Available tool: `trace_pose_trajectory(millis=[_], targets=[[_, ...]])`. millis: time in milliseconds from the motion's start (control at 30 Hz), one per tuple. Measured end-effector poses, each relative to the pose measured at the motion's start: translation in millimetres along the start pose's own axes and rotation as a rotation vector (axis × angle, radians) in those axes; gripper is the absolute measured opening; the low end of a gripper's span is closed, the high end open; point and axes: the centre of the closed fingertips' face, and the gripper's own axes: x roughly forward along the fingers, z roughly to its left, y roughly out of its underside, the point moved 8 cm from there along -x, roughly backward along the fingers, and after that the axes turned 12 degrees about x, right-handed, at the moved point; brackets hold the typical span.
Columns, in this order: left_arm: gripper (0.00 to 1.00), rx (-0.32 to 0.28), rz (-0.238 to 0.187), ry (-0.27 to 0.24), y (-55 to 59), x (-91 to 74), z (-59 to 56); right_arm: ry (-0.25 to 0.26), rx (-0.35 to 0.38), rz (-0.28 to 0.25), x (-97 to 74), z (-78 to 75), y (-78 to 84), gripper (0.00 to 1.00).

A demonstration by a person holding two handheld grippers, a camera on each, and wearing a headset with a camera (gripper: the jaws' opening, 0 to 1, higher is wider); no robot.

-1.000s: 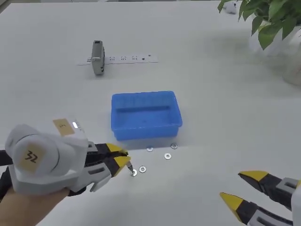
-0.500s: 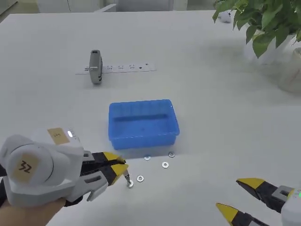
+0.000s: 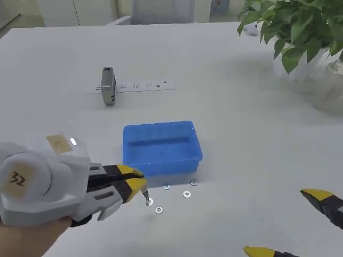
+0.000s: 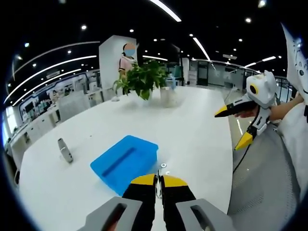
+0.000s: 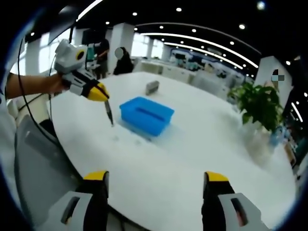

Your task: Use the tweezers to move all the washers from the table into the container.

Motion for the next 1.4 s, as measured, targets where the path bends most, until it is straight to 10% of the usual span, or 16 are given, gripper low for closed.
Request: trace_pose_trajectory(millis=[200, 567, 1400], targets=[[0.0, 0.039, -0.032, -0.022, -20.8, -4.3, 13.1, 0.095, -0.066, 0.012, -0.4, -13.4, 5.0, 0.84], [0.0, 0.058, -0.063, -0.037, -36.4, 2.9, 40.0, 0.092, 0.083, 0.042, 8.7, -23.5, 21.9, 0.91], [0.0, -0.017, -0.076, -0.093, -5.2, 52.5, 81.1, 0.156, -0.027, 0.126, 16.5, -25.2, 32.6, 0.77]])
